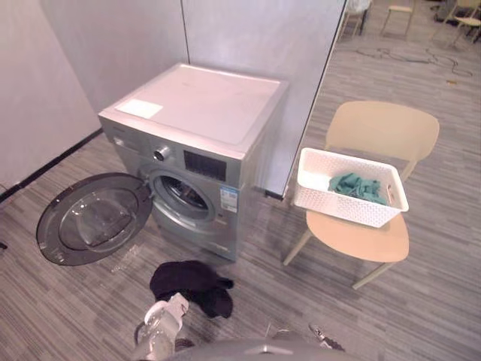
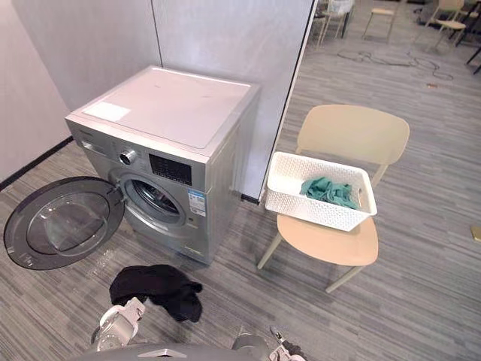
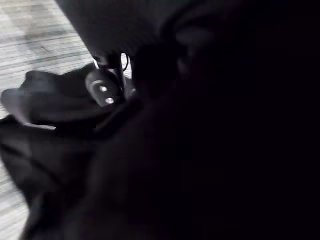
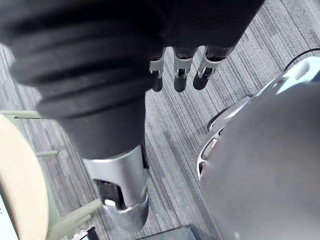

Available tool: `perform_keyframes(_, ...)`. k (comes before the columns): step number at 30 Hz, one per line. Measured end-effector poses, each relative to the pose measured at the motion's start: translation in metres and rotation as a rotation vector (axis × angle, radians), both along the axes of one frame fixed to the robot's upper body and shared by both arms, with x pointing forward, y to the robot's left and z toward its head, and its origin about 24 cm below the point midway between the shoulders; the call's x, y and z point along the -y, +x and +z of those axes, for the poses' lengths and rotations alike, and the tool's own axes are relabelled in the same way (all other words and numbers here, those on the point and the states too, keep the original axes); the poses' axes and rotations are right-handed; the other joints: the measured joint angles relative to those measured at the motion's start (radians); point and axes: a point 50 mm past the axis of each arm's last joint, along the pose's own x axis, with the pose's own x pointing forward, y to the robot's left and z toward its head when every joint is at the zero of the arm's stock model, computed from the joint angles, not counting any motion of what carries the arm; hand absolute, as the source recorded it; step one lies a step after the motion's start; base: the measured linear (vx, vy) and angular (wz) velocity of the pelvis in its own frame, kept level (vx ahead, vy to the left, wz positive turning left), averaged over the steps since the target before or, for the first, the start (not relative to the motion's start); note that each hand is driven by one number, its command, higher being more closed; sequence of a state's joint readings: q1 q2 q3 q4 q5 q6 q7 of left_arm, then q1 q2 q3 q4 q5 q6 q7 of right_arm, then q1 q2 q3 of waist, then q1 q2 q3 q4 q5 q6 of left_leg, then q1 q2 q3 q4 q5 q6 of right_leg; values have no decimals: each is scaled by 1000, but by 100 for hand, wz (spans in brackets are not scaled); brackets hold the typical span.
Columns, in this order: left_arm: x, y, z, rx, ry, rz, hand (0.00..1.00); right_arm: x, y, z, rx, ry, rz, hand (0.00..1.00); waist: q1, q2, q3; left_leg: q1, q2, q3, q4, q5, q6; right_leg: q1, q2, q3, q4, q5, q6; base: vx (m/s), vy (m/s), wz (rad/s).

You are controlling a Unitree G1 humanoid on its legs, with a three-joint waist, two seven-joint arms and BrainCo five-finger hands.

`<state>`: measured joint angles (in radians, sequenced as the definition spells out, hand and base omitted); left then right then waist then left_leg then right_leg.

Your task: Pick up the laundry basket with both hands and put the clothes into the washing machine.

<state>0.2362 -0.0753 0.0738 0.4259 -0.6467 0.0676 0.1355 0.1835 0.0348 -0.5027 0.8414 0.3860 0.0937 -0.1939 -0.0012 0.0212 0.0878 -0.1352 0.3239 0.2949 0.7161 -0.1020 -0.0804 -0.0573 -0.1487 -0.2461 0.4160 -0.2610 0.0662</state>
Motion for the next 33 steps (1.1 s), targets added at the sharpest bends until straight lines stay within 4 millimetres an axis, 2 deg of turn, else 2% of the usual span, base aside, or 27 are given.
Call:
perform_keyframes(1, -4, -6, -1, -9, 6, 16, 100, 3, -4, 0, -14, -10, 13, 0, 1, 14, 8, -65, 8, -51, 112, 80, -5, 12, -3, 16, 0, 0, 0, -40, 47, -24)
perform_keyframes(2, -4, -8, -1, -12, 6, 20, 100, 3, -4, 0, -18, -11, 16, 0, 2, 12, 9, -74, 7, -55, 126, 97, -6, 15, -6, 20, -3, 0, 0, 14, 118, -14)
perform_keyframes(3, -7, -11, -2, -19, 9, 33, 100, 3, -4, 0, -24, -13, 29, 0, 4, -8, 6, -97, 7, -66, 167, 130, 19, 24, -22, 30, -12, 0, -1, 28, 154, -12)
perform_keyframes(4, -8, -11, -2, -18, 10, 32, 100, 4, -6, 0, -36, -14, 26, 0, 6, -6, 8, -115, 9, -70, 189, 96, 38, 16, -26, 46, -15, 0, -1, 36, 190, -15)
perform_keyframes(5, -8, -11, -2, -19, 10, 34, 100, 4, -6, 0, -36, -14, 26, 0, 5, -6, 11, -117, 13, -72, 183, 55, 37, 13, -27, 58, -18, 0, -1, 43, 223, -30)
perform_keyframes(6, -10, -12, -3, -23, 13, 44, 100, 3, -4, 0, -35, -14, 28, 0, 8, -14, 12, -114, 21, -75, 119, -18, 22, -2, -30, 90, -25, 0, 0, 44, 181, -46)
perform_keyframes(7, -12, -15, -3, -33, 16, 56, 100, 1, -2, 0, -30, -11, 29, 0, 7, -23, 11, -93, 23, -77, -18, -50, 11, -14, -43, 107, -43, 1, 2, 77, 279, -49)
perform_keyframes(8, -12, -16, -4, -38, 16, 59, 100, 1, -1, 0, -28, -10, 30, 0, 5, -24, 11, -79, 25, -82, -100, -53, 5, -14, -47, 116, -59, 3, 5, 109, 353, -44)
perform_keyframes(9, -12, -18, -5, -49, 15, 63, 100, 1, -3, 0, -33, -11, 32, 0, 3, -23, 11, -49, 23, -107, -261, -52, 3, -11, -58, 133, -93, 6, 16, 160, 499, -38)
perform_keyframes(10, -14, -20, -6, -59, 15, 72, 100, 2, -4, 0, -37, -13, 33, 0, 3, -22, 10, -24, 20, -139, -370, -52, 0, -9, -67, 156, -125, 17, 44, 203, 587, -56)
perform_keyframes(11, -15, -25, -12, -94, 11, 86, 100, 6, -8, 0, -51, -22, 32, 0, 2, 1, -2, 4, 3, -162, -440, -20, -116, 11, -78, 177, -185, 52, 110, 215, 495, -53)
perform_keyframes(12, -17, -29, -16, -120, 10, 102, 100, 3, -10, -2, -62, -13, 25, 0, 1, -2, 0, 2, -19, -154, -421, -9, -121, 21, -93, 206, -197, 57, 128, 258, 444, -43)
perform_keyframes(13, -25, -37, -20, -162, 21, 147, 100, -5, -15, -5, -76, 17, -1, 0, -11, -40, -6, -5, -52, -142, -373, -44, -106, 32, -106, 240, -170, 61, 148, 228, 281, -17)
perform_keyframes(15, -28, -36, -18, -152, 38, 144, 100, -16, -28, -9, -114, 54, -15, 0, -6, -80, -25, -8, -98, -119, -329, -94, -81, 70, -112, 208, -176, 92, 145, 285, 271, -8)
perform_keyframes(17, -21, -31, -17, -140, 30, 109, 100, -13, -34, -10, -130, 56, -24, 0, -16, -66, -44, -33, -128, -101, -261, -143, -54, 76, -144, 220, -235, 156, 155, 226, 267, -20)
perform_keyframes(18, -18, -28, -17, -135, 27, 93, 100, -12, -34, -10, -127, 54, -26, 0, -17, -69, -56, -39, -134, -96, -254, -152, -46, 63, -147, 232, -234, 176, 152, 206, 328, -27)
perform_keyframes(19, -13, -23, -15, -120, 24, 67, 100, -7, -33, -9, -123, 44, -37, 0, -13, -48, -62, -38, -142, -77, -261, -156, -38, 25, -151, 254, -201, 216, 129, 195, 307, -39)
perform_keyframes(21, -7, -17, -14, -106, 28, 25, 100, -3, -29, -8, -111, 32, -37, 0, -15, -33, -63, 8, -166, -42, -318, -147, -21, -60, -161, 286, -73, 269, 57, 173, 288, -41)
perform_keyframes(23, -4, -16, -13, -101, 39, -12, 100, -1, -22, -6, -89, 24, -27, 0, -22, -27, -56, 100, -198, -7, -414, -128, 8, -158, -174, 299, 118, 355, -65, 167, 284, -34)
perform_keyframes(24, -1, -16, -13, -99, 32, -25, 100, -1, -17, -5, -67, 15, -8, 0, -28, -15, -46, 165, -211, 15, -466, -120, 21, -208, -177, 313, 230, 412, -78, 141, 200, -33)
perform_keyframes(25, -5, -17, -13, -101, 40, -18, 100, -3, -13, -4, -57, 16, 9, 0, -36, -25, -41, 219, -217, 38, -494, -122, 29, -249, -159, 319, 368, 361, -50, 160, 115, -27)
perform_keyframes(26, -6, -17, -13, -101, 45, -16, 100, -4, -12, -4, -53, 16, 20, 0, -36, -29, -39, 238, -219, 46, -502, -124, 32, -268, -139, 313, 432, 313, -46, 169, 32, -30)
perform_keyframes(27, -8, -17, -13, -100, 50, -14, 100, -5, -7, -2, -36, 12, 42, 0, -36, -31, -36, 278, -219, 64, -523, -128, 35, -307, -87, 285, 525, 209, -45, 205, -16, -32)
perform_keyframes(28, -7, -17, -13, -100, 56, -21, 100, -6, -2, -1, -16, 9, 57, 0, -37, -31, -34, 295, -214, 77, -533, -138, 29, -344, -39, 230, 558, 140, -37, 168, -61, -30)
perform_keyframes(30, -3, -15, -12, -92, 46, -23, 100, -6, 6, 2, 16, 3, 60, 0, -36, -37, -10, 322, -208, 102, -523, -168, 12, -363, 8, 125, 483, 89, -36, 159, -121, -32)
perform_keyframes(32, 3, -16, -13, -100, 25, -30, 100, -8, 7, 2, 27, 3, 52, 0, -33, -40, 1, 335, -200, 116, -498, -215, -7, -334, 34, 48, 270, 83, -38, 179, -167, -20)
perform_keyframes(33, 7, -14, -14, -96, 16, -52, 100, -8, 6, 2, 29, 9, 42, 0, -33, -43, 16, 364, -200, 110, -492, -235, -28, -287, 46, 28, 151, 115, -95, 308, -146, 5)
